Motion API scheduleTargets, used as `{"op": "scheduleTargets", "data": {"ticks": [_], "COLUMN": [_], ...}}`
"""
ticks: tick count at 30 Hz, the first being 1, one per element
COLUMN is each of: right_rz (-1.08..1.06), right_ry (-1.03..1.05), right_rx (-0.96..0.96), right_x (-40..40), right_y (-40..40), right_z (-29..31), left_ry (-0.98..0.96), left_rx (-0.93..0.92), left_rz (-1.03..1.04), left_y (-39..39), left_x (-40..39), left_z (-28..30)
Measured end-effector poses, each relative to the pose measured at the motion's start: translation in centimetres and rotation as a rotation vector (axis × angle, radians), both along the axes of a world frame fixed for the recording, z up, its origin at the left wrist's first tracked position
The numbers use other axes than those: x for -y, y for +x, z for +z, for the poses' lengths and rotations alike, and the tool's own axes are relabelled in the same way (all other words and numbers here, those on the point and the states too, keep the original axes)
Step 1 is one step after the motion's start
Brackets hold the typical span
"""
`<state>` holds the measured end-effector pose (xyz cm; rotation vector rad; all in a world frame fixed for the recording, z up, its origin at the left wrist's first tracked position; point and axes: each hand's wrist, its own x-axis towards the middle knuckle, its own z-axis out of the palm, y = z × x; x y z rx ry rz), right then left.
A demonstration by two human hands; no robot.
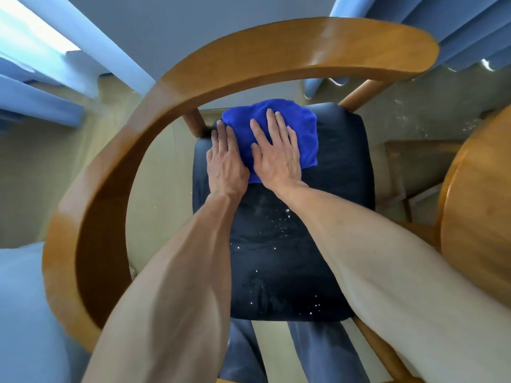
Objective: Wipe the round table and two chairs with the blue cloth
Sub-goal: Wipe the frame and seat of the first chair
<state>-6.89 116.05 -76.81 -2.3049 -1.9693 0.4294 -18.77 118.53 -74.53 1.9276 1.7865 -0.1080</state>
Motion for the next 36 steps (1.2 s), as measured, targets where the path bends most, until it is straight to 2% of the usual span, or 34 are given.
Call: {"op": "scheduleTargets", "data": {"ticks": [5,8,11,13,15,17,19,24,28,31,36], "right_rz": [0.067,0.044,0.061,0.034,0.016,0.001,-0.013,0.021,0.003,-0.005,0.099], "right_ry": [0.064,0.044,-0.019,-0.062,-0.101,-0.12,-0.115,-0.061,-0.028,-0.078,-0.083], "right_rx": [0.011,0.052,0.064,0.069,0.068,0.064,0.079,0.147,0.162,0.157,0.082], "right_x": [-0.4,-1.1,-1.8,-2.2,-2.6,-2.9,-3.0,-3.0,-3.2,-3.8,-6.2], "right_y": [3.1,5.3,5.7,5.0,3.9,2.8,2.5,2.5,1.8,-0.3,-5.8], "right_z": [-0.5,0.0,1.1,1.5,1.5,1.1,0.7,-0.8,-0.9,-0.2,0.2], "left_ry": [-0.019,0.008,0.07,-0.029,-0.154,-0.211,-0.176,-0.213,-0.126,-0.103,-0.077], "left_rx": [0.001,0.015,-0.101,-0.234,-0.292,-0.22,-0.137,-0.107,-0.073,-0.065,-0.065], "left_rz": [-0.06,0.0,0.333,0.582,0.708,0.754,0.798,1.015,1.033,1.027,1.033], "left_y": [1.0,1.5,0.5,-0.7,-2.0,-2.9,-3.9,-6.8,-7.0,-7.2,-7.5], "left_x": [-0.8,-1.0,1.0,2.9,4.2,4.2,4.2,6.3,6.7,6.8,7.1], "left_z": [0.5,0.7,0.5,0.1,-0.5,-1.2,-1.6,-3.0,-4.2,-4.5,-5.3]}}
